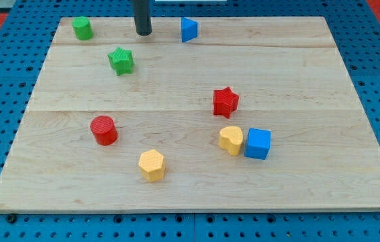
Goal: Move the green circle slightly to the left
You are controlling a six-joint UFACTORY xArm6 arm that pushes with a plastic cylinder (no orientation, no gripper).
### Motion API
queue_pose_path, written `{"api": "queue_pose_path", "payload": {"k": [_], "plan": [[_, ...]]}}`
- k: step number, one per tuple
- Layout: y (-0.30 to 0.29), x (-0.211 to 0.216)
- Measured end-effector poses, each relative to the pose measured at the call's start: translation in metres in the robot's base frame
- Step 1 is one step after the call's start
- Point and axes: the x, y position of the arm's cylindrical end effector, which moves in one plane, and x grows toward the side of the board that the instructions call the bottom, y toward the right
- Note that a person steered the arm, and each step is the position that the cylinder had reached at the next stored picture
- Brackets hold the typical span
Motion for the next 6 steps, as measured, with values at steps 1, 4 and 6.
{"api": "queue_pose_path", "payload": {"k": [1, 4, 6], "plan": [[-0.074, 0.001], [-0.098, 0.017], [-0.203, 0.072]]}}
